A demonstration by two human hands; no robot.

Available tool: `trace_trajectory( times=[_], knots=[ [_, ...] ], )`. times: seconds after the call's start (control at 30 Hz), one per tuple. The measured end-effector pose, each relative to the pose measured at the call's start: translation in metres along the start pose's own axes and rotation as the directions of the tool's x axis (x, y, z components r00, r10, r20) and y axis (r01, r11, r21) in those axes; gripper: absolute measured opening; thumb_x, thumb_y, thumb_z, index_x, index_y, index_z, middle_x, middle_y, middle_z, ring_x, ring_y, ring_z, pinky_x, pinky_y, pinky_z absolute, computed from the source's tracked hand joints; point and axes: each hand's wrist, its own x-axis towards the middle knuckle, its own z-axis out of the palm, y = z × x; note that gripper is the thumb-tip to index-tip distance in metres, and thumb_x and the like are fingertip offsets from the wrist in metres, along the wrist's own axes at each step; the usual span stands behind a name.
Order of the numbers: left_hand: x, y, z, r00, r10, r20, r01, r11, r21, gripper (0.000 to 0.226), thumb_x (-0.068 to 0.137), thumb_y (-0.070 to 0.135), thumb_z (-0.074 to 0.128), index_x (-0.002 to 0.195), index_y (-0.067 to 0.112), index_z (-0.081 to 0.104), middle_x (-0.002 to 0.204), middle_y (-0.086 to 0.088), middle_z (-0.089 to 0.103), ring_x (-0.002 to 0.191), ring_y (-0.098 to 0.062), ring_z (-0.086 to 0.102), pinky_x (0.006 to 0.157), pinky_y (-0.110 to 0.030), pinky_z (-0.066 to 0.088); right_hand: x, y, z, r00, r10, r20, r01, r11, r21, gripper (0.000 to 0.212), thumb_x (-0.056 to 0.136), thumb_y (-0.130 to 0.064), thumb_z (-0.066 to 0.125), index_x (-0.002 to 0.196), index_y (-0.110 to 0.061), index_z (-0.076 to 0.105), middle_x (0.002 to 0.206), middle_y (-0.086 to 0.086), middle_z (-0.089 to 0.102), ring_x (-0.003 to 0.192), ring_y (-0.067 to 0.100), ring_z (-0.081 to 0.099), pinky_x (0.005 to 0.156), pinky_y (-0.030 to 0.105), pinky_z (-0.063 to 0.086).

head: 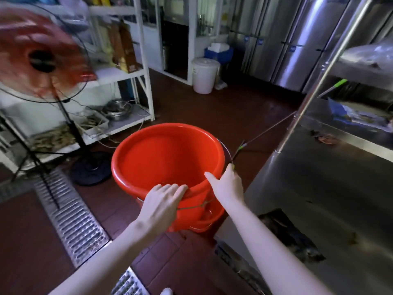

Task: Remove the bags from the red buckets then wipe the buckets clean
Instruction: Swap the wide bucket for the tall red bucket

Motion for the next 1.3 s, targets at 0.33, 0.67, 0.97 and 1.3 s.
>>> trace_trajectory(
  times=[0.33,0.67,0.97,1.3],
  knots=[
    [-0.050,-0.113,0.026,0.999,-0.037,-0.024,0.039,0.996,0.083,0.026,0.081,0.014,0.053,0.104,0.017,0.065,0.073,0.007,0.054,0.065,-0.017,0.055,0.065,-0.031,0.041,0.060,-0.085,0.122,0.941,0.243,0.237,-0.293,0.935,0.202,0.049,0.072,-0.009,0.070,0.109,-0.008,0.037,0.109,0.012,0.049,0.088,0.034,0.062,0.065,0.050,0.060],
    [-0.073,-0.252,0.064,0.892,-0.326,0.312,0.374,0.921,-0.106,0.061,0.051,0.063,0.073,0.103,0.032,0.065,0.109,0.007,0.062,0.113,-0.021,0.055,0.108,-0.054,0.032,0.113,-0.121,0.254,0.865,0.406,0.296,-0.493,0.798,0.347,0.067,0.081,0.003,0.064,0.137,-0.018,0.034,0.107,0.012,0.052,0.079,0.031,0.064,0.050,0.040,0.059],
    [-0.107,-0.310,0.155,0.197,-0.904,0.380,0.921,0.038,-0.388,0.082,0.075,0.027,0.081,0.145,0.015,0.039,0.139,-0.017,0.045,0.130,-0.031,0.039,0.109,-0.046,0.034,0.173,-0.062,0.329,0.881,0.376,0.289,-0.440,0.874,0.206,0.073,0.080,-0.006,0.067,0.137,-0.039,0.034,0.109,0.007,0.062,0.093,0.032,0.066,0.081,0.052,0.058],
    [-0.138,-0.309,0.338,-0.270,-0.730,0.628,0.692,-0.601,-0.401,0.083,0.079,0.002,0.068,0.145,0.030,0.027,0.099,-0.007,0.063,0.077,-0.033,0.070,0.070,-0.051,0.060,0.268,0.037,0.462,0.811,0.327,0.485,-0.463,0.866,0.189,0.073,0.085,-0.001,0.065,0.135,-0.044,0.033,0.122,0.007,0.057,0.102,0.030,0.064,0.080,0.053,0.058]
  ],
)
